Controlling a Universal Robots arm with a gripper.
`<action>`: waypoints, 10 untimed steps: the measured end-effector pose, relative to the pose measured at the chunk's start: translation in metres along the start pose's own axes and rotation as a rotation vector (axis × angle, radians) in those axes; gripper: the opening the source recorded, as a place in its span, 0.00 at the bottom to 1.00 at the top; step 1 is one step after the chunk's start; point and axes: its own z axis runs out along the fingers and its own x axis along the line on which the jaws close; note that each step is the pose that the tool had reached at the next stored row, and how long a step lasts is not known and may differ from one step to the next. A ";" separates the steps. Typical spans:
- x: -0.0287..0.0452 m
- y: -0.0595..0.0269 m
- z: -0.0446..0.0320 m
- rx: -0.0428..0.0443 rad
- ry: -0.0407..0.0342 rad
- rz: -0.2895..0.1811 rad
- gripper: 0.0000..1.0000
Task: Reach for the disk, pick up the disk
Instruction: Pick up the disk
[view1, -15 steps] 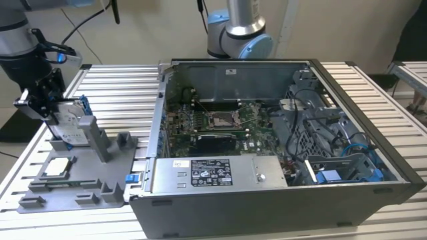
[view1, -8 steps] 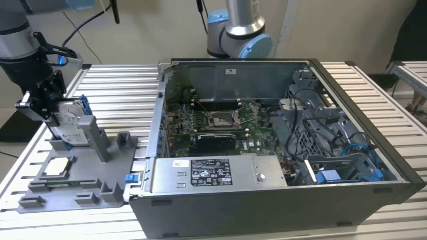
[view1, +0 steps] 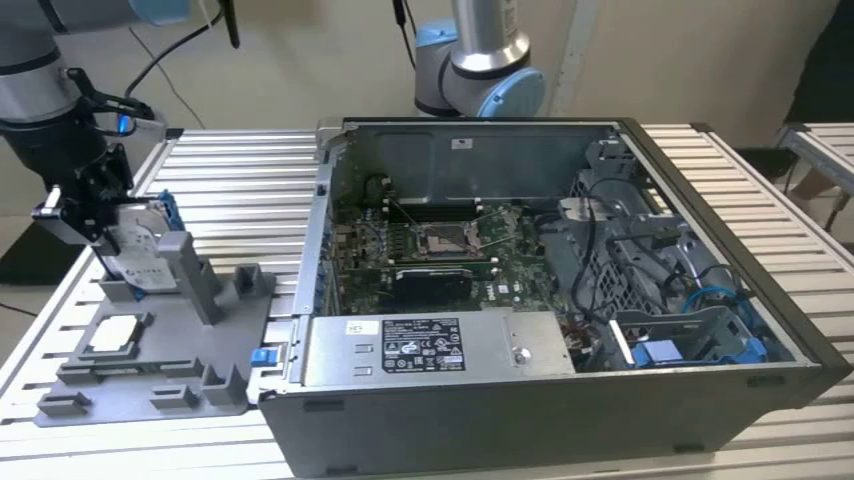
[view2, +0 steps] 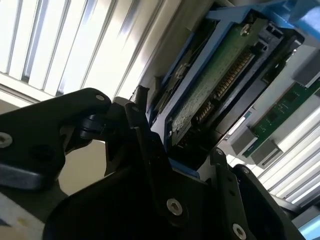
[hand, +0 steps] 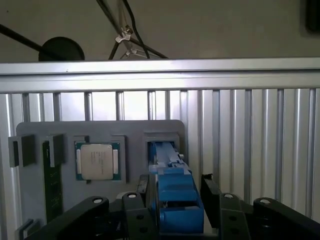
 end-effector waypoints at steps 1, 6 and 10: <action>0.0000 0.0000 0.0002 0.0003 -0.0006 0.000 1.00; 0.0002 -0.0001 0.0004 0.0006 -0.0010 0.000 0.00; 0.0000 0.0000 0.0004 0.0007 -0.0016 0.000 0.00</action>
